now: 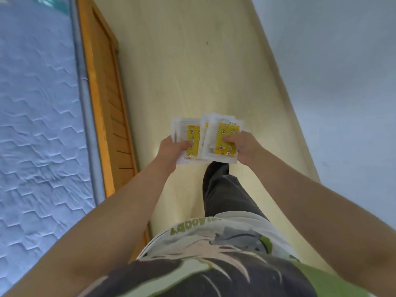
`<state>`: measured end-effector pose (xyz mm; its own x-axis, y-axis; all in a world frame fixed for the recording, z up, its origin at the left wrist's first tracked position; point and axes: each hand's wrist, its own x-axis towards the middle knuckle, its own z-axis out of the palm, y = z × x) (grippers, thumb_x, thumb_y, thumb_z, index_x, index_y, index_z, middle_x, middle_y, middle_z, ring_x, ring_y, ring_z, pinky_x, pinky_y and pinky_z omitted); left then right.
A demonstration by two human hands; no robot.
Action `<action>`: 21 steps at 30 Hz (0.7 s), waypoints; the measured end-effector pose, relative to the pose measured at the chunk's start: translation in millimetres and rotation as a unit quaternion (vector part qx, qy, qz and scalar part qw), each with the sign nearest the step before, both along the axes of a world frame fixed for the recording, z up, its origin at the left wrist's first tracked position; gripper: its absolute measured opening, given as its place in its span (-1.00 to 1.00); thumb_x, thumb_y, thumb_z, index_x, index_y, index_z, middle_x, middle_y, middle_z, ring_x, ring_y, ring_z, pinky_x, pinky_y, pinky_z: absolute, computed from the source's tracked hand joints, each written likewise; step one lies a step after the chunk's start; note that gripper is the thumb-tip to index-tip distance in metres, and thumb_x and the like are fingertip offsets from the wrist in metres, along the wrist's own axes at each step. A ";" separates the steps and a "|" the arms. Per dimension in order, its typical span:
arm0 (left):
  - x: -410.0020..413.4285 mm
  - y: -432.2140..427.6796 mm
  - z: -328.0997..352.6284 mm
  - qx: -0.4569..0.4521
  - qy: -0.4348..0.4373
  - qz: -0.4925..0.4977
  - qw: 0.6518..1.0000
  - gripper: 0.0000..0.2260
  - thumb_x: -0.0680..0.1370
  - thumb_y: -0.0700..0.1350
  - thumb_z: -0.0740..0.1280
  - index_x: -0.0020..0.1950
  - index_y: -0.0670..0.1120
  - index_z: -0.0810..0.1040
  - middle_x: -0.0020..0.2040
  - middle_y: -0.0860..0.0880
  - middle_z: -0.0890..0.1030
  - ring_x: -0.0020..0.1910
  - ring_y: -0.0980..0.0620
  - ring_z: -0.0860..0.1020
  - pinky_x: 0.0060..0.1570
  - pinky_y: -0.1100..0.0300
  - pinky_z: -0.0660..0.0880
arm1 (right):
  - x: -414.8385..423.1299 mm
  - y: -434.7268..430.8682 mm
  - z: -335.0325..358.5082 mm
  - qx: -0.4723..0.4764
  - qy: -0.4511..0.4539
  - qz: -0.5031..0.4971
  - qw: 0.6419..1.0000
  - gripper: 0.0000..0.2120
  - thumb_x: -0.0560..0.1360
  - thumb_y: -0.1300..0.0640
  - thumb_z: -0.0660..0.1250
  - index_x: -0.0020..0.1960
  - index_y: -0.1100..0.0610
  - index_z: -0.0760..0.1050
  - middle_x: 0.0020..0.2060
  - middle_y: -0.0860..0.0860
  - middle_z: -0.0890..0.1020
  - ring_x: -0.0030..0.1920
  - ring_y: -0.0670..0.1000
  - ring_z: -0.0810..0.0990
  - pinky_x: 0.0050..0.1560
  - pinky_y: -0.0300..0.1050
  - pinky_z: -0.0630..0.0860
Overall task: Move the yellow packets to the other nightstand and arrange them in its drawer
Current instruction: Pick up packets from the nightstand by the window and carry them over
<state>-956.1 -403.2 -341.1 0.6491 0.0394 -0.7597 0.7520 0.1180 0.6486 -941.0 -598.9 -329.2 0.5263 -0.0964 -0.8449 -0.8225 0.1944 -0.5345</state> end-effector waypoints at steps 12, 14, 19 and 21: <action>268.7 17.1 11.3 0.062 0.063 0.157 0.984 -0.81 0.48 -0.28 0.42 -0.01 -0.04 0.53 -0.11 -0.01 0.63 -0.22 0.05 0.63 -0.31 0.19 0.56 | 336.3 30.3 7.9 -0.039 -0.007 0.186 0.982 -0.85 0.41 0.38 0.39 -0.11 0.17 0.56 0.06 0.20 0.63 0.12 0.22 0.60 0.23 0.20 0.47; 313.7 32.0 11.5 0.066 0.062 0.168 0.982 -0.80 0.49 -0.26 0.43 0.04 -0.05 0.51 -0.13 0.01 0.62 -0.24 0.08 0.61 -0.34 0.22 0.53 | 384.6 48.3 0.5 -0.044 -0.004 0.209 0.977 -0.85 0.40 0.36 0.40 -0.08 0.17 0.57 0.05 0.18 0.64 0.10 0.22 0.61 0.23 0.21 0.47; 440.6 87.7 2.0 0.075 0.076 0.209 0.972 -0.78 0.48 -0.22 0.45 0.06 -0.07 0.49 -0.10 -0.01 0.60 -0.14 -0.03 0.62 -0.15 0.11 0.56 | 515.1 109.4 -26.7 -0.049 -0.005 0.243 0.969 -0.55 0.32 0.31 0.45 0.20 0.26 0.52 0.11 0.18 0.60 0.15 0.23 0.56 0.28 0.26 0.40; 491.3 110.8 5.0 0.073 0.086 0.223 0.968 -0.79 0.47 -0.21 0.46 0.03 -0.08 0.48 -0.13 -0.01 0.60 -0.19 -0.01 0.62 -0.22 0.14 0.56 | 563.9 137.7 -29.8 -0.056 -0.002 0.251 0.966 -0.48 0.31 0.31 0.45 0.26 0.27 0.48 0.15 0.19 0.58 0.19 0.23 0.54 0.29 0.27 0.38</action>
<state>-464.8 -292.4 -336.1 0.4077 0.4015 -0.8201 0.7449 0.3733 0.5530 -377.1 -461.1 -359.0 0.5343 0.0811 -0.8414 -0.7959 -0.2871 -0.5330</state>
